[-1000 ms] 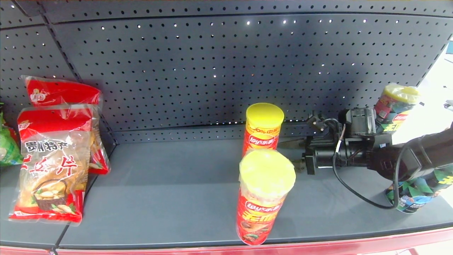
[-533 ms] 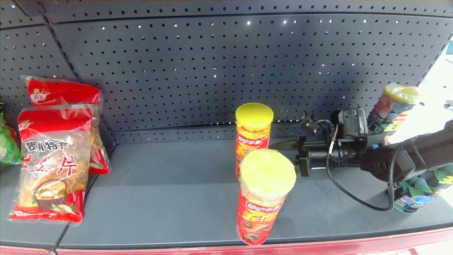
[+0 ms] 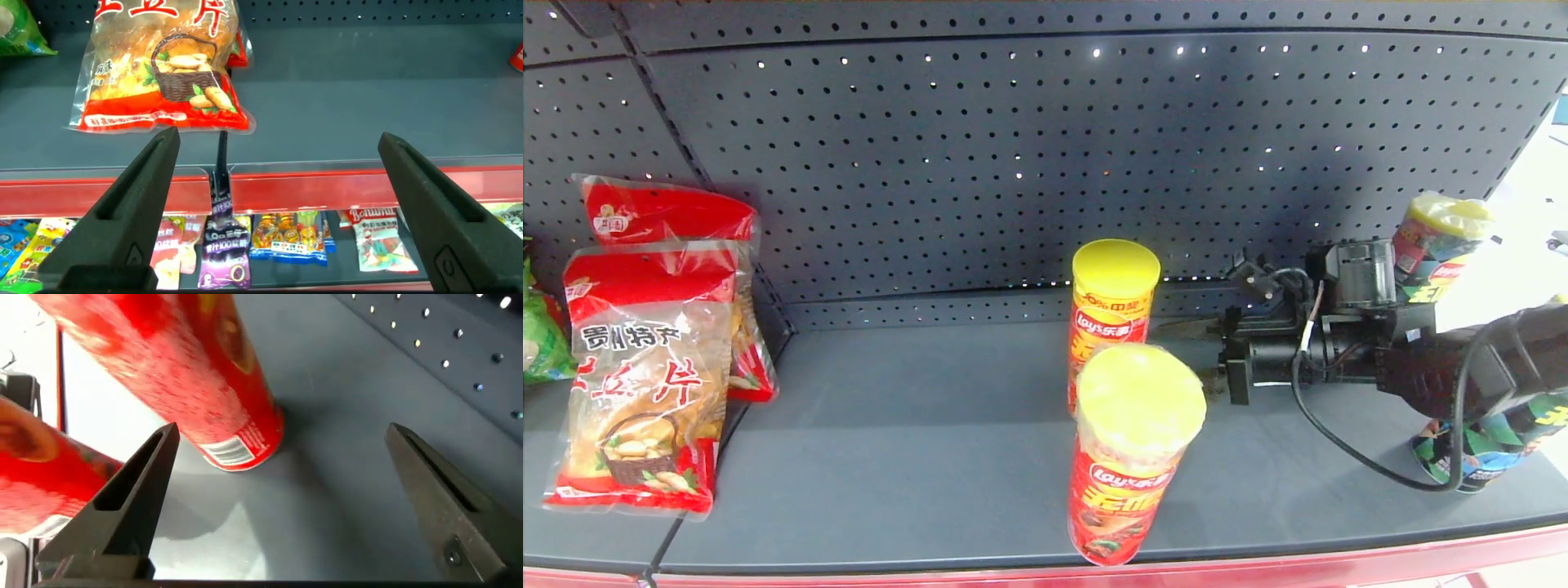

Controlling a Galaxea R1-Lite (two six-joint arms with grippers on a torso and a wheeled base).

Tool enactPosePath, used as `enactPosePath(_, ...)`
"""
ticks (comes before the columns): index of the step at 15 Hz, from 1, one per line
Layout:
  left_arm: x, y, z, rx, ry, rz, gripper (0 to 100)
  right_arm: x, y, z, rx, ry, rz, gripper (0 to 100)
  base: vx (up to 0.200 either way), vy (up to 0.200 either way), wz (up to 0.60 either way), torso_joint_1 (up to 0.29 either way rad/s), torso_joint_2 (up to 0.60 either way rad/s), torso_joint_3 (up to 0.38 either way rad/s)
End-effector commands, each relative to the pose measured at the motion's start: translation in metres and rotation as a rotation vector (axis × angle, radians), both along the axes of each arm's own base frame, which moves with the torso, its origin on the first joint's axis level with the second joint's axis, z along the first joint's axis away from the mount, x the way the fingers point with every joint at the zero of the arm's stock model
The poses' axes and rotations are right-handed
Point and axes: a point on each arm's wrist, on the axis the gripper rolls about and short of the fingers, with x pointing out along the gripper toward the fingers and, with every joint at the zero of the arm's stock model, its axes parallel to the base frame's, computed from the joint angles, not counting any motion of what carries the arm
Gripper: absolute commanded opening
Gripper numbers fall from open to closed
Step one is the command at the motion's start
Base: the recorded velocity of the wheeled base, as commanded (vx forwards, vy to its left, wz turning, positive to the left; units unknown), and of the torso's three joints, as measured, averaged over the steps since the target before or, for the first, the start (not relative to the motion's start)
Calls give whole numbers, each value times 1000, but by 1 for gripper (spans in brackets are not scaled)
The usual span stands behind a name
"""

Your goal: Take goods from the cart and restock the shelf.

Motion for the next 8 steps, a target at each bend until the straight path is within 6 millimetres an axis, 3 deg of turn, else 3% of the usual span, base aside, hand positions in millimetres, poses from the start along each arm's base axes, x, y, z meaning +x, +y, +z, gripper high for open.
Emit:
enactPosePath(1, 0, 0, 0, 0, 0, 1, 100, -15, -5, 14, 10, -30, -2, 100, 0, 0, 0, 0, 0, 0)
enactPosePath(8, 0, 0, 0, 0, 0, -1, 100, -55, -25, 31, 21, -57, -32, 100, 0, 0, 0, 0, 0, 0)
